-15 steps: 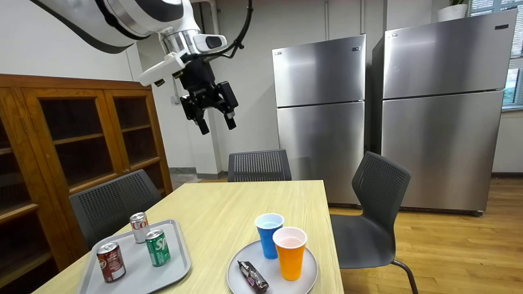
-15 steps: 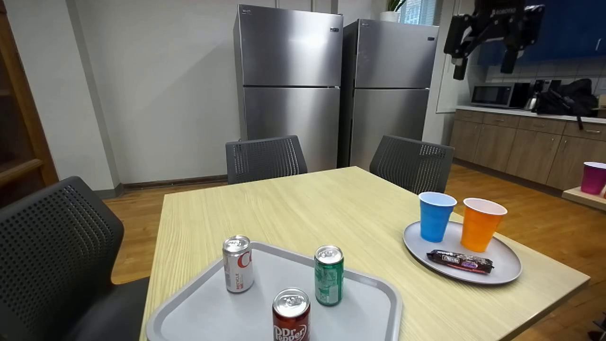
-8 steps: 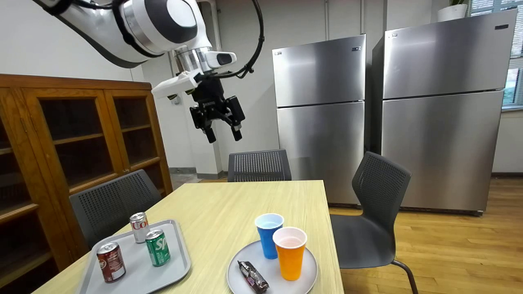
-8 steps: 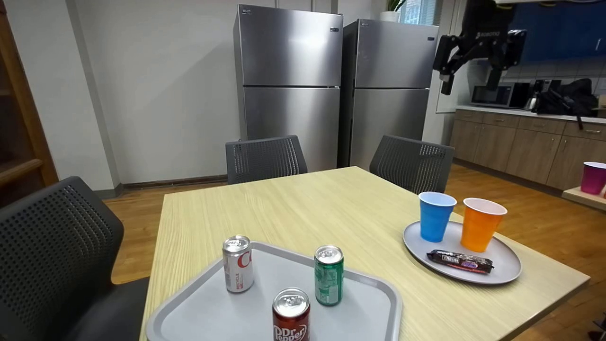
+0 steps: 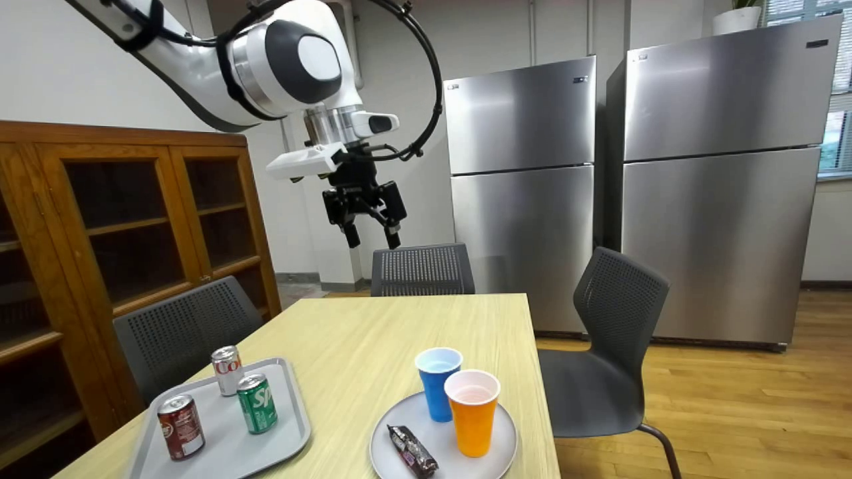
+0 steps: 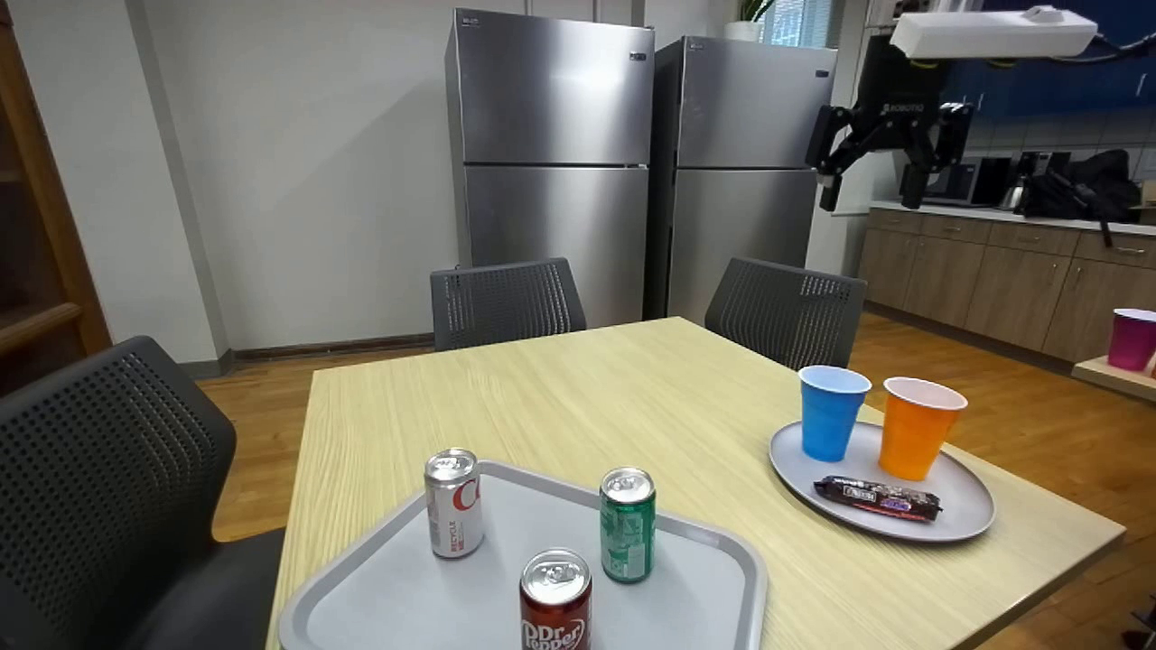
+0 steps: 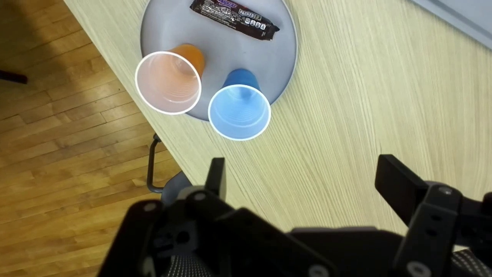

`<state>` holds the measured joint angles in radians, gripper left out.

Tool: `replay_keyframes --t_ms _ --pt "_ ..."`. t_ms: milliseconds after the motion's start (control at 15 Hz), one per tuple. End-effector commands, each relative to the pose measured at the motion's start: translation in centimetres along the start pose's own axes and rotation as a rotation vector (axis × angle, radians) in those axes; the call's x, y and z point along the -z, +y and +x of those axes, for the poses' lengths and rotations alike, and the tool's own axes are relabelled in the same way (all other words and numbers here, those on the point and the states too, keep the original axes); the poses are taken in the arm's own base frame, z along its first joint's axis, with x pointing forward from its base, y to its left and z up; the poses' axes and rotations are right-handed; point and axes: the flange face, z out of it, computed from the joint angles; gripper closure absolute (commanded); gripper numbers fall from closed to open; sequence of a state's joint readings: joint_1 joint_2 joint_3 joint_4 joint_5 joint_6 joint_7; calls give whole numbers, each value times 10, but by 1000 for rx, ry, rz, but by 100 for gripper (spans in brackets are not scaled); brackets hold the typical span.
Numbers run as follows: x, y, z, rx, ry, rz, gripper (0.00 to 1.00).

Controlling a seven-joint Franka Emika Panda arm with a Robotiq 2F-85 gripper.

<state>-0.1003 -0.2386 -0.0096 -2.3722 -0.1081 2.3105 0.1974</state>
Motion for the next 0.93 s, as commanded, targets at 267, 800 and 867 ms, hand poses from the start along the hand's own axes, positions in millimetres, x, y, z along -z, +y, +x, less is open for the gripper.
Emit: replay_keyframes --t_ms 267,800,867 --pt "-32 -8 26 -66 -43 -2 0" --pt "-73 -11 47 -97 -91 -15 0" --pt "-79 -11 48 -98 -97 -11 0"
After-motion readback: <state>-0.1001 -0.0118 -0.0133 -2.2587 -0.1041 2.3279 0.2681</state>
